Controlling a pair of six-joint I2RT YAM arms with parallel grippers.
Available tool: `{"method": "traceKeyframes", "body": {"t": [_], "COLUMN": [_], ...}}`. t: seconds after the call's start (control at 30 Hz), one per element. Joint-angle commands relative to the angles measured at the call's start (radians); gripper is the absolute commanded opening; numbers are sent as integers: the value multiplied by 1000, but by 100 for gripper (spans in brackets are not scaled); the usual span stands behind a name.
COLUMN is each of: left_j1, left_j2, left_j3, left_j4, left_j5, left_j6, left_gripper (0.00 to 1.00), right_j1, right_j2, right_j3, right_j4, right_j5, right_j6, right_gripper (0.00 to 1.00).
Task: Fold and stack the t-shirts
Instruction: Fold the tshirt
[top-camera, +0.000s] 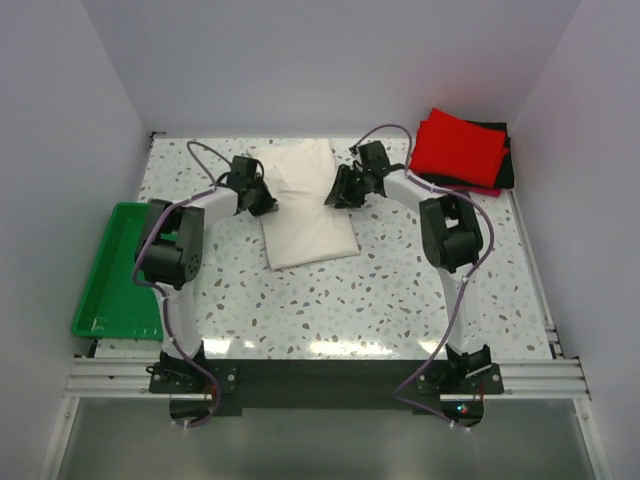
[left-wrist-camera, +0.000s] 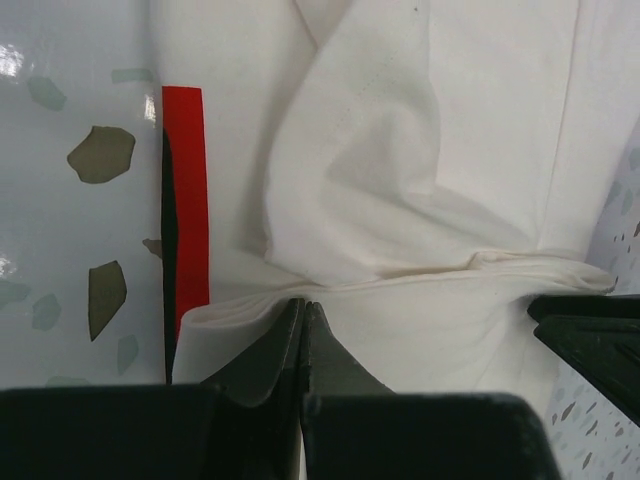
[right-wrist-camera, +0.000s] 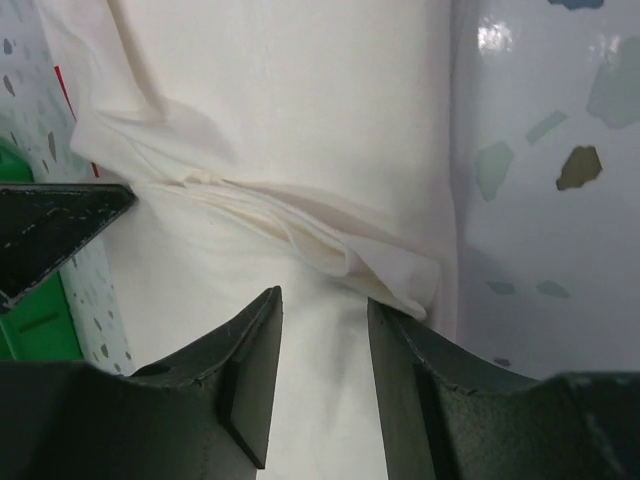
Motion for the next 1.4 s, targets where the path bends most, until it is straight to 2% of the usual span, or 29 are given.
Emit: {"method": "traceKeyframes", "body": {"t": [0.0, 0.3, 0.53, 0.73, 0.93, 1.2, 1.37], "left_j1": [28, 26, -30, -93, -93, -93, -93], "left_j2": [-92, -221, -342, -409, -435, -443, -454], "left_j3": [4, -32, -250, -438, -591, -628, -626], "left_j4": [19, 54, 123, 186, 227, 210, 197], "left_j5": [20, 110, 138, 87, 74, 55, 54], "left_j6": [38, 23, -37, -74, -94, -78, -63], "left_gripper": [1, 7, 6, 2, 2, 2, 2], "right_j1": [-41, -58, -46, -50, -66, -102, -118], "right_j2": [-102, -203, -156, -48, 75, 110, 70], "right_j3": [-46, -109, -83, 21, 115, 141, 140], "right_j4": [11, 132, 152, 98, 49, 52, 46], "right_j5": [-71, -157, -180, -182, -177, -179, -177], "right_j6": [55, 127, 137, 111, 107, 134, 129], "right_gripper": [44, 43, 33, 29, 29, 30, 34]}}
